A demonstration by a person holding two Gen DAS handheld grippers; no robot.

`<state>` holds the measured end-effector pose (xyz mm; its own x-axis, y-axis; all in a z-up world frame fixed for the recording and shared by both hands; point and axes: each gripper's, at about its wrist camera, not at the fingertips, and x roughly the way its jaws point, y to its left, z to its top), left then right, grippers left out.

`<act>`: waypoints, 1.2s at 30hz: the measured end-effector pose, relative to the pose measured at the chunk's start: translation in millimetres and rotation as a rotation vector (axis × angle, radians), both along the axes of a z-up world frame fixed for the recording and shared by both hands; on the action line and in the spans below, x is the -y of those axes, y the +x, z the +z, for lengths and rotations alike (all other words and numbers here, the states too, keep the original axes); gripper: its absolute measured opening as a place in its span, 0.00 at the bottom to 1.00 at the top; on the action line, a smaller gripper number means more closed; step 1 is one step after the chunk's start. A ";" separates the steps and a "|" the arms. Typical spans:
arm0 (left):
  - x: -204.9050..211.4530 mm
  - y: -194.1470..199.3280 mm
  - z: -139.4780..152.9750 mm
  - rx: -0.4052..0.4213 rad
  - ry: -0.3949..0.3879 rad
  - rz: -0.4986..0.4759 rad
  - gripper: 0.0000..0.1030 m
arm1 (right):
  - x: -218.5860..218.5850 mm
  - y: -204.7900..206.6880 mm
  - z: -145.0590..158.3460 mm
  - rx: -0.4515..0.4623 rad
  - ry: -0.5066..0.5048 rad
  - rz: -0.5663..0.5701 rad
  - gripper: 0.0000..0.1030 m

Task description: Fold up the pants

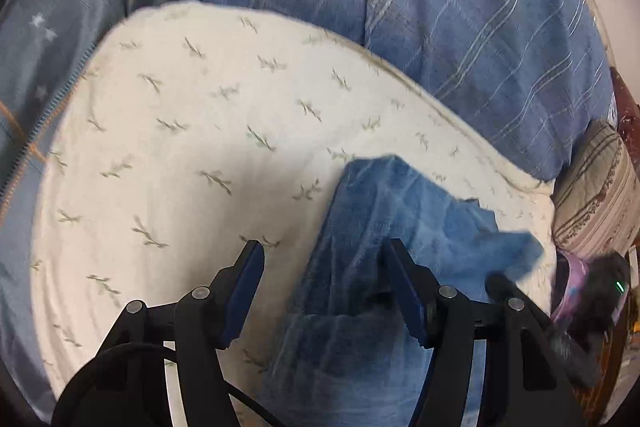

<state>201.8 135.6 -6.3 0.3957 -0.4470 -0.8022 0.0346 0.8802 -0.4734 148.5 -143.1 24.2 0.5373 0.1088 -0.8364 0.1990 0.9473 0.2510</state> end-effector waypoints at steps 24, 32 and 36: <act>19.1 -9.3 30.6 0.032 -0.284 -0.089 0.15 | 33.7 -50.3 14.2 0.055 0.353 0.056 0.37; 99.4 44.1 39.4 0.106 -0.215 -0.180 0.16 | 94.5 -19.8 68.8 0.111 0.236 0.096 0.39; 130.9 81.1 -26.8 0.026 -0.113 -0.160 0.20 | 129.3 0.6 4.6 0.049 0.278 0.014 0.44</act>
